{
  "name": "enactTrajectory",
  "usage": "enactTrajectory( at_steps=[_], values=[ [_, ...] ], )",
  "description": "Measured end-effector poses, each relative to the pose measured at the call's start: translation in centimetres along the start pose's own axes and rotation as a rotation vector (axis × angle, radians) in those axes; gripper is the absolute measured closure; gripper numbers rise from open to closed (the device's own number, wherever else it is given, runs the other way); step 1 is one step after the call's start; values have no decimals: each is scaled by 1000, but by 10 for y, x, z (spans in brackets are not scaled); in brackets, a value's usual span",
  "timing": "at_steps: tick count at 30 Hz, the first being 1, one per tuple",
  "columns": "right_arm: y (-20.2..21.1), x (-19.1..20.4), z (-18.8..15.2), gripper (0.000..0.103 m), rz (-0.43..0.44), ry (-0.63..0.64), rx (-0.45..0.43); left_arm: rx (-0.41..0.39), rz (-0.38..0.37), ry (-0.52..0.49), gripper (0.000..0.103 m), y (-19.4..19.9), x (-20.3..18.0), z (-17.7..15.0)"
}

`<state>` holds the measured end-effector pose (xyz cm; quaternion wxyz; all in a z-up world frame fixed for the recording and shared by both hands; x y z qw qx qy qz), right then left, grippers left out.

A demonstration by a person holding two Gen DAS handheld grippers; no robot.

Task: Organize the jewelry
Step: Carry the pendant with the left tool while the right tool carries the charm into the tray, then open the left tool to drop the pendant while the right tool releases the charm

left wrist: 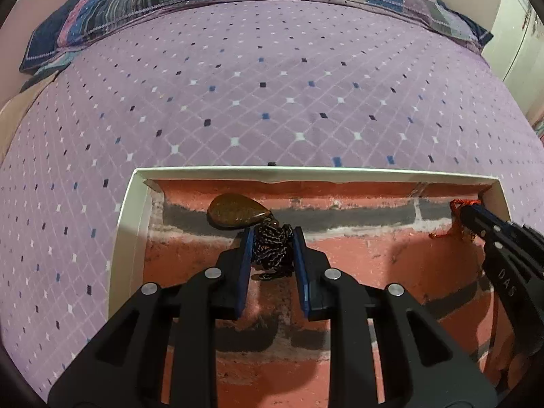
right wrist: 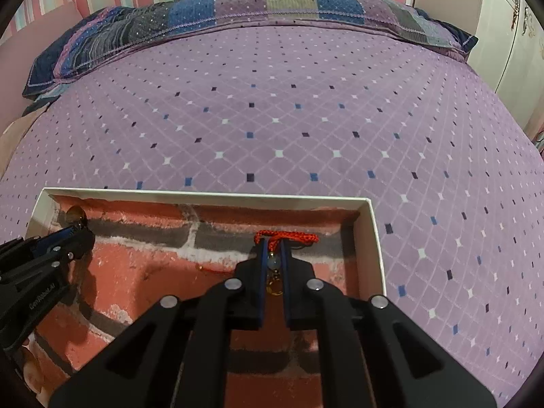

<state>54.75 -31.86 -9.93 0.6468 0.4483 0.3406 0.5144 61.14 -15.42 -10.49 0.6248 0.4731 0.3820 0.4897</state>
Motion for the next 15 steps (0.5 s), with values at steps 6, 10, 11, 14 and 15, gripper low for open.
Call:
enactTrajectory(
  at_steps=[6, 10, 11, 14, 15],
  values=[
    [3, -2, 2, 74, -6, 8, 24, 7, 36, -4, 76, 2, -10, 1],
    [19, -8, 1, 49, -2, 5, -10, -4, 14, 12, 71, 18, -6, -5],
    [27, -10, -1, 49, 6, 4, -22, -11, 11, 14, 70, 26, -4, -7],
    [60, -18, -7, 48, 37, 6, -82, -80, -6, 25, 48, 65, 8, -21],
    [74, -20, -11, 47, 50, 5, -108, -106, -13, 29, 36, 77, 12, -27]
  ],
)
Point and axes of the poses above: each gripper's, at about its wrist camera, not at the fingertips, and y roughly against the way its jaws point, x to its left, z to its top, the point moved 2 cm from there along -y, roughly the way its jaws point, and after that the axes turned 13 degrees about x, right-handed, at the moved point
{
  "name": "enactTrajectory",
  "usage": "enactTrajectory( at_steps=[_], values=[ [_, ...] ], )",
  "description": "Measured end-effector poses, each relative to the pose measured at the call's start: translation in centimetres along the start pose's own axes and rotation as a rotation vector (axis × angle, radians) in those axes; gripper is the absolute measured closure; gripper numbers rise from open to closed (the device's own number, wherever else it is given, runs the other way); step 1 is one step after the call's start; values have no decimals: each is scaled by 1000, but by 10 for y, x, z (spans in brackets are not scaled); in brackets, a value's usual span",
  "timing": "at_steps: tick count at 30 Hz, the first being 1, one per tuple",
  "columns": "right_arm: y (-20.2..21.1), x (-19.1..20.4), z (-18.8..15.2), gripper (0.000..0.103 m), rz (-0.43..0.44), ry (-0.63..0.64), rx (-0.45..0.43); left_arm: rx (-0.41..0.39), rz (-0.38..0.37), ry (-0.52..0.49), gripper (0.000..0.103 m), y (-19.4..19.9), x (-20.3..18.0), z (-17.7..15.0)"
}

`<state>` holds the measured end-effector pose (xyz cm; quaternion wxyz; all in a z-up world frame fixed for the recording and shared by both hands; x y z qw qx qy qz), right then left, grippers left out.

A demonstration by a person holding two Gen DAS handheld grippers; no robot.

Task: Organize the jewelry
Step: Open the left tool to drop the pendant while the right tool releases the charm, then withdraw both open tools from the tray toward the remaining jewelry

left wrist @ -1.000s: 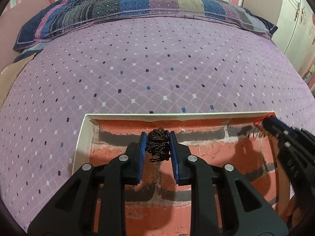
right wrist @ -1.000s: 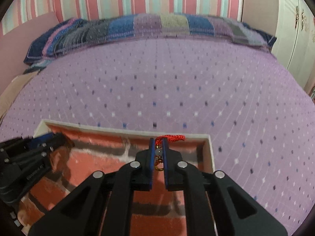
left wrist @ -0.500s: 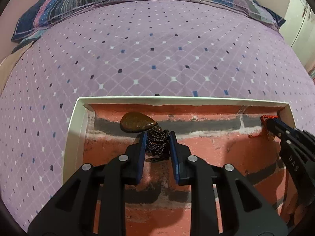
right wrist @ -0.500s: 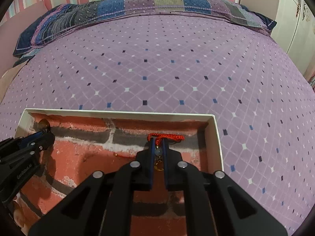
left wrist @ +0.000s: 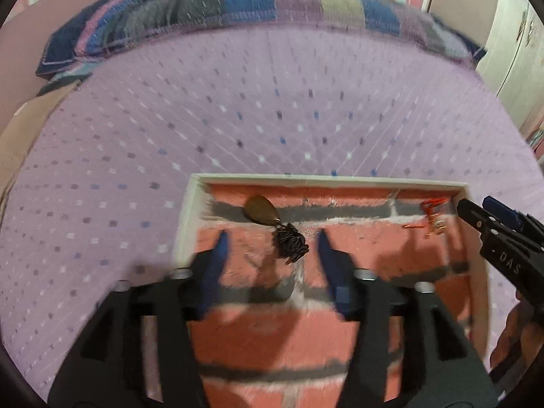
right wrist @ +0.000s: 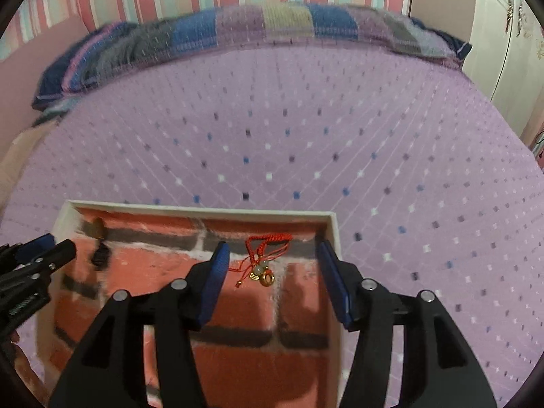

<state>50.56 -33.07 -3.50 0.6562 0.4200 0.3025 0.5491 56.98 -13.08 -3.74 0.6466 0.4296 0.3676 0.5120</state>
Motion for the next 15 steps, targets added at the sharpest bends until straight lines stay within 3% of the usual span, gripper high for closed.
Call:
enactTrajectory(
  at_steps=[1, 8, 15],
  values=[
    [14, -2, -5, 43, 8, -2, -25, -36, -10, 3, 28, 17, 6, -5],
    [100, -4, -61, 18, -19, 46, -196, -206, -25, 19, 10, 110, 51, -57],
    [157, -11, -119, 12, 3, 12, -278, -300, 1, 46, 5, 163, 102, -133]
  ],
)
Point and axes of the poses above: each gripper's, at about its wrist camera, not at the fingertips, and y roughly against the way its jaws point, x to its left, z to its top, the point moved 2 cm from there along -y, roughly the way its jaws point, and after that the axes turned 13 degrees about x, right-handed, at the moved point
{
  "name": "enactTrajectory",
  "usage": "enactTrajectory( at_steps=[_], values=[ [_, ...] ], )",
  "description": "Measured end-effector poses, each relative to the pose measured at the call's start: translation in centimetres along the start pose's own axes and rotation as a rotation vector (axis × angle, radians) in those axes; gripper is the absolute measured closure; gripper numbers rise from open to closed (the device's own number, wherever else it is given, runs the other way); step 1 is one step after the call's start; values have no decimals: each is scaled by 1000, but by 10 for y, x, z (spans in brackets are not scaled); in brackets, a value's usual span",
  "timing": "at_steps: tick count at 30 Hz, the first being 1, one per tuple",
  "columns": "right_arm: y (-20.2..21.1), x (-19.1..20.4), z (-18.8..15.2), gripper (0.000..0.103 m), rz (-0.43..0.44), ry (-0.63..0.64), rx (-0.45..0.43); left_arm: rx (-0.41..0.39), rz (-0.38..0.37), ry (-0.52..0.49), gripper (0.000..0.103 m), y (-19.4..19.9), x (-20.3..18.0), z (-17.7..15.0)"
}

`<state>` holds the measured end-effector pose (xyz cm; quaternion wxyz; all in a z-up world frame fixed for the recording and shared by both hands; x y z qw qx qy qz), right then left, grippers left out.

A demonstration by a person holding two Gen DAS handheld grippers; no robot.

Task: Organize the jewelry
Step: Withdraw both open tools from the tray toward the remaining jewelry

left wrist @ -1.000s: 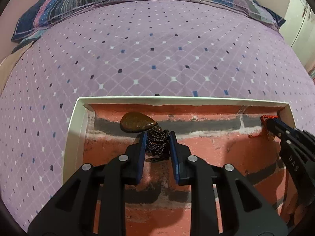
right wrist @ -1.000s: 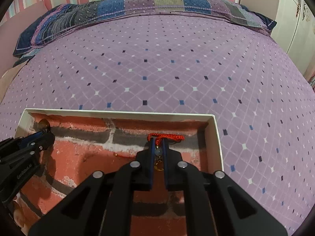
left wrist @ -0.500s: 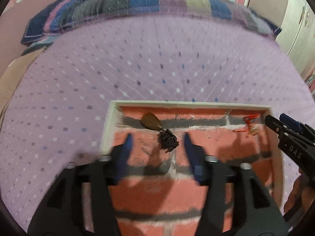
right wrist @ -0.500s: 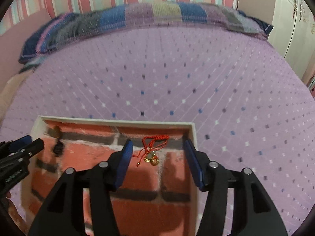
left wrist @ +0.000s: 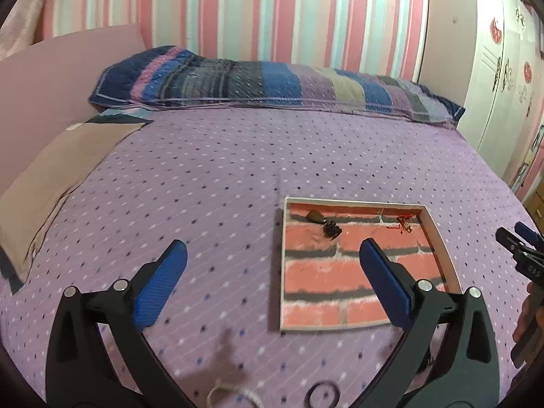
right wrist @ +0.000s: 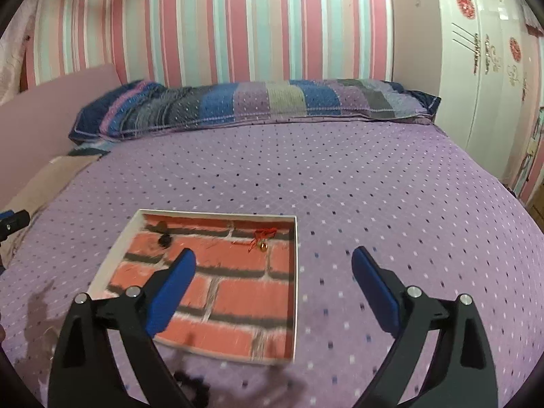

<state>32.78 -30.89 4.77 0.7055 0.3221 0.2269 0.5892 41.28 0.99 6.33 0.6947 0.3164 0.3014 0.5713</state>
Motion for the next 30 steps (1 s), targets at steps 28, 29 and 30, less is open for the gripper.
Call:
enactTrajectory(
  at_steps=[28, 29, 30],
  values=[
    [32, 129, -147, 11, 4, -16, -7, 9, 35, 30, 5, 28, 46, -141],
    [29, 131, -150, 11, 3, -14, 0, 13, 34, 29, 5, 26, 46, -143],
    [25, 134, -153, 11, 1, -9, 8, 16, 34, 27, 5, 24, 48, -145]
  ],
)
Point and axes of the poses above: each gripper's, at about its wrist camera, not at the fingertips, and y roughly against the way its jaws point, x to its left, z to its top, the point moved 2 cm from there along -y, roughly the way its jaws point, and after that the axes turned 13 degrees about x, right-handed, at the moved point
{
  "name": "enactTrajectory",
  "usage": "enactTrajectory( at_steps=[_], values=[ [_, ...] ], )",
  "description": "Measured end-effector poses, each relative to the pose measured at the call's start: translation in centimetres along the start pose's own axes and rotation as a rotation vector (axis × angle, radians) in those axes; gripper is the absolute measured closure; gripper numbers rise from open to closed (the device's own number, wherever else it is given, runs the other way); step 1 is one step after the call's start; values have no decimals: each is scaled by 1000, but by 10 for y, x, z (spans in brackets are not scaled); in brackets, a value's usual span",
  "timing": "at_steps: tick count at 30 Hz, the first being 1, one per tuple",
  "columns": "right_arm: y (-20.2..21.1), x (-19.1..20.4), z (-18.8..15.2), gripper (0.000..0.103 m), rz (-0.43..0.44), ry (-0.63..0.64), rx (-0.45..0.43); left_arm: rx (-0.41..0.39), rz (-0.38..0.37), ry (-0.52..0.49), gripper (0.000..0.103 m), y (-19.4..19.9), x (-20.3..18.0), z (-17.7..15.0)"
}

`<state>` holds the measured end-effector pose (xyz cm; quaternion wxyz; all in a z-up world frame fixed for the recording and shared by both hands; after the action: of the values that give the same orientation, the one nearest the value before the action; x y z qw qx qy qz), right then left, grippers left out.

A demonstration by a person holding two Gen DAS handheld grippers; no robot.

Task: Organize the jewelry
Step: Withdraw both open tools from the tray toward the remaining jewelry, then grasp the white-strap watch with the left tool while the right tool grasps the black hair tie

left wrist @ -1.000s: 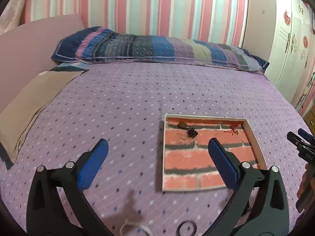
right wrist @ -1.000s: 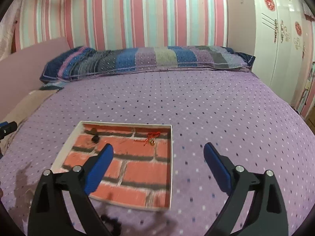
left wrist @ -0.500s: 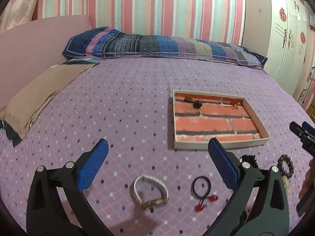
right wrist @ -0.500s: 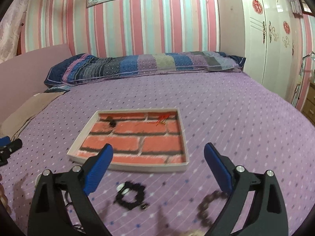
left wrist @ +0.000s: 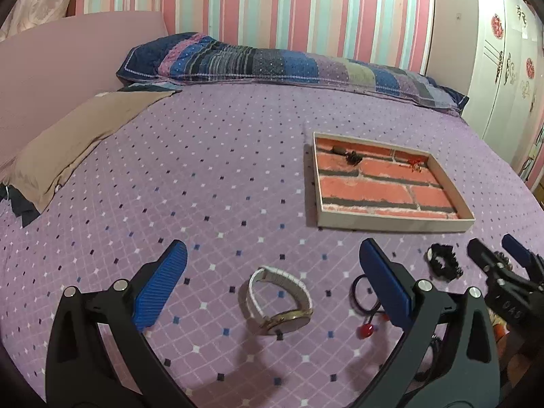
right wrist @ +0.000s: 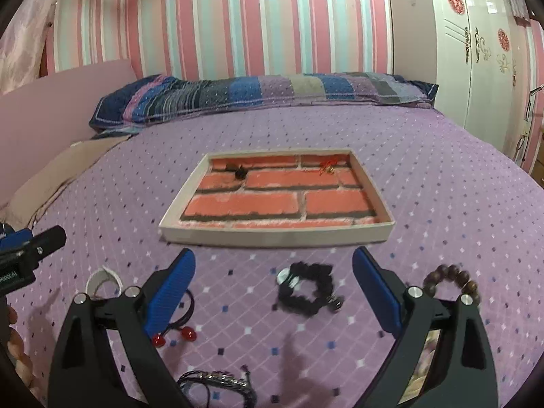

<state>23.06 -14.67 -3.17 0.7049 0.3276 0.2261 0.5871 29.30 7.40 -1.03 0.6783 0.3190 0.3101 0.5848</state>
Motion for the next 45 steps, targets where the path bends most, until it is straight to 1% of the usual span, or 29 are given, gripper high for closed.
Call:
enactTrajectory(
  at_steps=[3, 7, 13, 18, 20, 22, 26, 29, 30, 35, 37, 39, 41, 42, 43, 45],
  values=[
    [-12, 7, -9, 11, -12, 20, 31, 21, 5, -3, 5, -10, 3, -8],
    [-26, 11, -16, 11, -31, 34, 60, 50, -7, -2, 5, -24, 5, -15],
    [-39, 20, -21, 13, -25, 65, 88, 73, -8, -6, 8, -40, 7, -19],
    [-48, 29, -24, 19, -13, 85, 111, 90, -10, -1, 9, -49, 12, -21],
    [-52, 33, -23, 23, 4, 90, 121, 97, -11, 0, 12, -53, 14, -22],
    [-56, 40, -23, 25, 21, 100, 130, 107, -15, 0, 17, -57, 17, -23],
    [-63, 51, -24, 27, 17, 130, 136, 127, -17, 11, 20, -67, 25, -26],
    [-72, 56, -26, 35, 26, 143, 174, 151, -32, 11, 26, -76, 28, -28],
    [-75, 58, -27, 36, 23, 149, 185, 158, -33, 8, 29, -78, 28, -29],
    [-88, 63, -31, 37, 9, 167, 233, 165, -60, 5, 30, -83, 31, -31],
    [-90, 64, -31, 37, 3, 171, 238, 172, -62, 6, 33, -84, 33, -31],
    [-89, 64, -32, 37, -1, 177, 233, 175, -79, 18, 34, -84, 38, -32],
    [-90, 65, -32, 38, -7, 183, 236, 178, -74, 23, 34, -84, 41, -32],
    [-90, 66, -33, 38, -12, 190, 239, 182, -69, 22, 36, -86, 42, -32],
    [-91, 67, -33, 40, -13, 196, 241, 195, -66, 22, 41, -89, 43, -33],
    [-91, 70, -34, 44, -13, 209, 240, 211, -79, 26, 45, -94, 43, -33]
  ],
)
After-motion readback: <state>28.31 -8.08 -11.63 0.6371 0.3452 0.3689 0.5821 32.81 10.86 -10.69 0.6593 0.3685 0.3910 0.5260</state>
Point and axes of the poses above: each gripper's, at about its wrist camera, not at the fingertips, and y roughly against the way its jaws point, x to its left, z to its top, the point moved 2 cm from there along -y, roughly the way its jaws point, and after that the axes turned 13 degrees about x, right-handed, at the moved point
